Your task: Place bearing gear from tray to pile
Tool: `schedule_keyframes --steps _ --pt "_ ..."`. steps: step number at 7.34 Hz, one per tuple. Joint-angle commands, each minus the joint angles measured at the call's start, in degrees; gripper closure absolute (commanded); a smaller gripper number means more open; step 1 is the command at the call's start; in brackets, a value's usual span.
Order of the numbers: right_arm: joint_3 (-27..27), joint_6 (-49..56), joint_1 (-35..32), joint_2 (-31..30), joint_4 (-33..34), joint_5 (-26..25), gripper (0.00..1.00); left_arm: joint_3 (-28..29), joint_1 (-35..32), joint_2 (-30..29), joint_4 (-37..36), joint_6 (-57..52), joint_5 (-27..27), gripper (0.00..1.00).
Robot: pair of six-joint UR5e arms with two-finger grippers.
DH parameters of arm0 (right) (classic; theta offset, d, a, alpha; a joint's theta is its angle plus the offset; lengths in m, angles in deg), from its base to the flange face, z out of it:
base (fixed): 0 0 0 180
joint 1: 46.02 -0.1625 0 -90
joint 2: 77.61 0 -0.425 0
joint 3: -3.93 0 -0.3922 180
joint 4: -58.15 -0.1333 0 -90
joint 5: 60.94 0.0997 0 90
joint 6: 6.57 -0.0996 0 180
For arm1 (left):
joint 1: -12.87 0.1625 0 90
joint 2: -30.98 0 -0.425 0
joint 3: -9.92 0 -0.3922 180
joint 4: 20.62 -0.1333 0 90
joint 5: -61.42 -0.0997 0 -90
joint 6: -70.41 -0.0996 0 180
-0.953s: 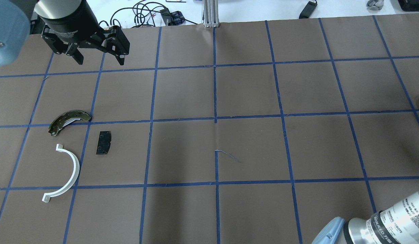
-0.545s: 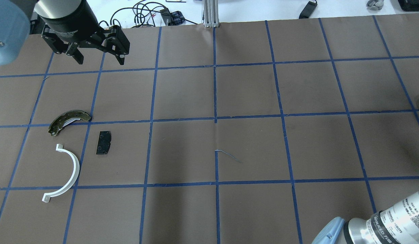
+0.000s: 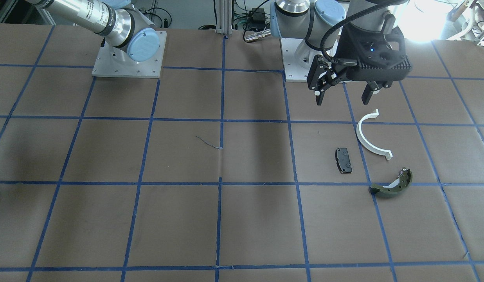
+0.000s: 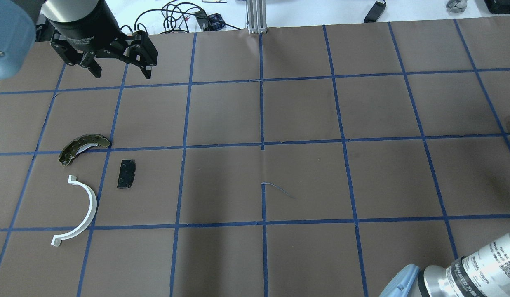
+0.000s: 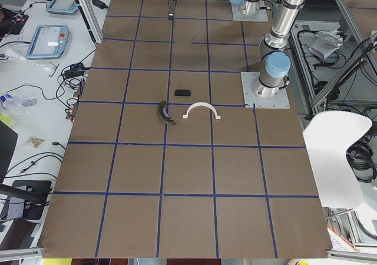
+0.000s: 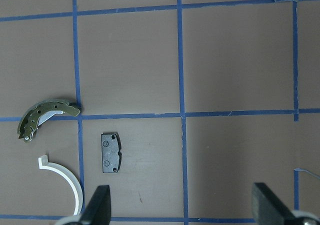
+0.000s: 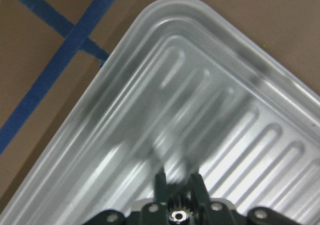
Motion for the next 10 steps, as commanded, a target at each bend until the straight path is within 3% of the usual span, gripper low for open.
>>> schedule_keyframes --steps 1,3,4,6,10 --pt "-0.1 -0.3 -0.8 -1.4 -0.4 -0.1 0.94 0.0 0.0 0.1 0.0 0.1 0.0 0.0" --pt "0.3 -3.0 -5.6 -5.2 -2.9 -0.8 1.0 0.1 0.0 0.1 0.0 -0.1 -0.4 0.0" --pt "0.9 -11.6 -8.6 -7.0 -9.3 -0.9 1.0 0.6 0.0 -0.1 0.0 -1.1 -0.5 0.0" --pt "1.1 -21.7 -18.6 -12.1 -14.6 -0.4 1.0 0.9 0.0 -0.6 0.0 -1.1 -0.5 0.0" --pt "1.2 -68.1 -48.4 -11.7 -9.5 0.4 1.0 0.9 0.0 -0.6 0.0 -0.9 -0.3 0.0"
